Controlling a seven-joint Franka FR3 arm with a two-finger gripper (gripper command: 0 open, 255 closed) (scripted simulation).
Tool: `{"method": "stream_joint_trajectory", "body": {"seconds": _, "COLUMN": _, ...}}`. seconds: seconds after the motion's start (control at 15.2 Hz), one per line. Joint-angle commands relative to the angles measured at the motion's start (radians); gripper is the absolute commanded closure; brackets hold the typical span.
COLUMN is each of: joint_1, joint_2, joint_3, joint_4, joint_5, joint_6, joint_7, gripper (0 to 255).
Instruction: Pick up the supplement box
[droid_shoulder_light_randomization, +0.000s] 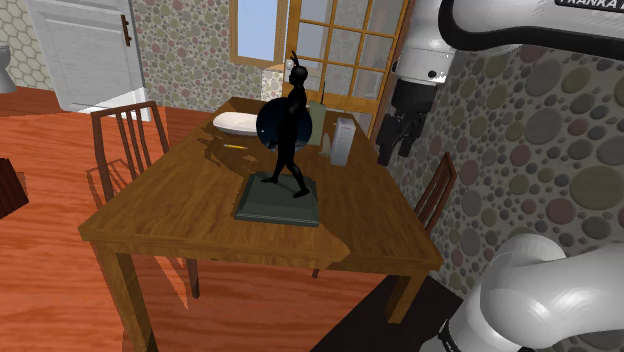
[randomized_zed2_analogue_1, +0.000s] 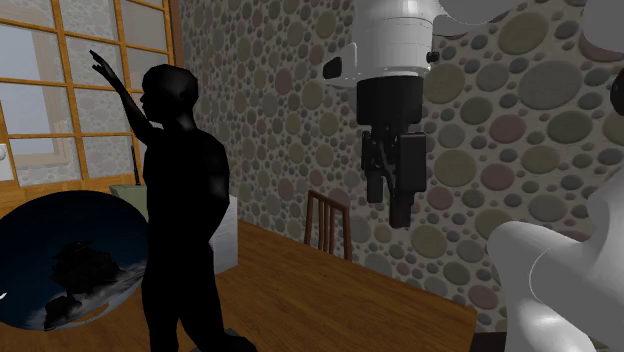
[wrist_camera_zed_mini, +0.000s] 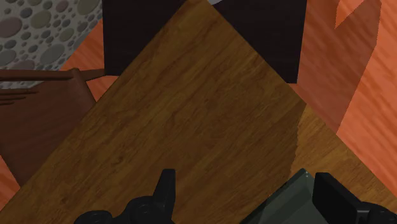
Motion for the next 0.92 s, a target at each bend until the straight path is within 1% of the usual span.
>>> {"method": "stream_joint_trajectory", "body": {"seconds": 0.0, "joint_1": 0.0, "joint_2": 0.0, "joint_3": 0.0, "joint_4": 0.0, "joint_5": 0.0, "joint_6": 0.0, "joint_7": 0.0, "gripper": 0}}
{"method": "stream_joint_trajectory", "body": {"seconds": 0.46, "joint_1": -0.057, "joint_2": 0.227, "joint_3": -0.039, "joint_4": 0.132, "joint_5": -0.045, "joint_6": 0.113, "joint_7": 0.005, "gripper": 0}}
{"method": "stream_joint_trajectory", "body": {"seconds": 0.86, "joint_1": -0.097, "joint_2": 0.423, "joint_3": -0.074, "joint_4": 0.285, "joint_5": -0.072, "joint_6": 0.173, "joint_7": 0.013, "gripper": 0}}
